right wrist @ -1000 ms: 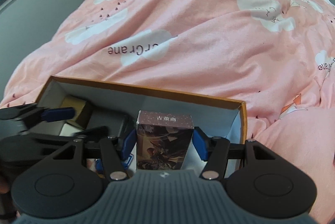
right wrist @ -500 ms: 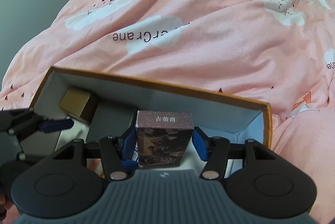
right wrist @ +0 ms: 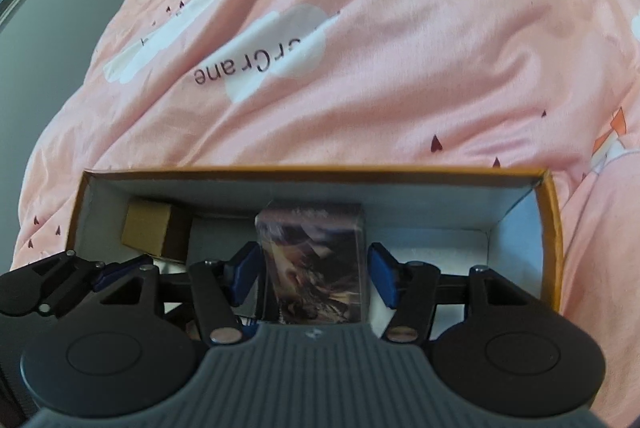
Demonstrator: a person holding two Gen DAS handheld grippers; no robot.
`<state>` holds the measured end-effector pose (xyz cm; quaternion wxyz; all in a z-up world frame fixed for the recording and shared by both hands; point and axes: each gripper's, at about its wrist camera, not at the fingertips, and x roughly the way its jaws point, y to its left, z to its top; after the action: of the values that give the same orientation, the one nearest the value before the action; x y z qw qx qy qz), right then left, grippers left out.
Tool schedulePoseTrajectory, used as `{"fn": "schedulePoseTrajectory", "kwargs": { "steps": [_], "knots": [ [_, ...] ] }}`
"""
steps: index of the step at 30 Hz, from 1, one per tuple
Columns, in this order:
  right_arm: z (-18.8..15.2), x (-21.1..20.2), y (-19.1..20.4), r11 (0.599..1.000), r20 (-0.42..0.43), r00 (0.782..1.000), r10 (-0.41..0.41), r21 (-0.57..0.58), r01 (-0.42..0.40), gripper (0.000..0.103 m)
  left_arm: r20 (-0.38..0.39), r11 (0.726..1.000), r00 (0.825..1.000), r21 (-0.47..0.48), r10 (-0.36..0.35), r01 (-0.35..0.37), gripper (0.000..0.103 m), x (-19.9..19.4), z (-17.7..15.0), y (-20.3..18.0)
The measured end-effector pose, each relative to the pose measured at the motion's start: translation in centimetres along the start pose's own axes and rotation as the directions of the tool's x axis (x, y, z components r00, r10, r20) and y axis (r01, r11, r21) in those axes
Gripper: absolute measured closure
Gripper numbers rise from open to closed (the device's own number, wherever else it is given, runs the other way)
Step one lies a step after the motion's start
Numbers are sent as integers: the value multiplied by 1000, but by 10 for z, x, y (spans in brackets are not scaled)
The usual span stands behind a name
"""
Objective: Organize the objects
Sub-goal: 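Open both tools to release the wallet and card box, then lift away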
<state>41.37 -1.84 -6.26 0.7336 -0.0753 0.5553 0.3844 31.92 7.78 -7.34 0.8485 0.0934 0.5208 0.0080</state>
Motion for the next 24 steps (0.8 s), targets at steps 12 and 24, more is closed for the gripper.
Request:
{"fn": "schedulePoseTrajectory", "kwargs": {
  "steps": [12,24],
  "knots": [
    [-14,14,-9,1000,-60,998,-13,17,14,45,32,997,999,-55,-44,46,53,-8,-6,9],
    [-20,21,-11,1000,-64,998,-25,4,25,73,30,997,998,-55,-60,62,63,-8,-14,13]
  ]
}}
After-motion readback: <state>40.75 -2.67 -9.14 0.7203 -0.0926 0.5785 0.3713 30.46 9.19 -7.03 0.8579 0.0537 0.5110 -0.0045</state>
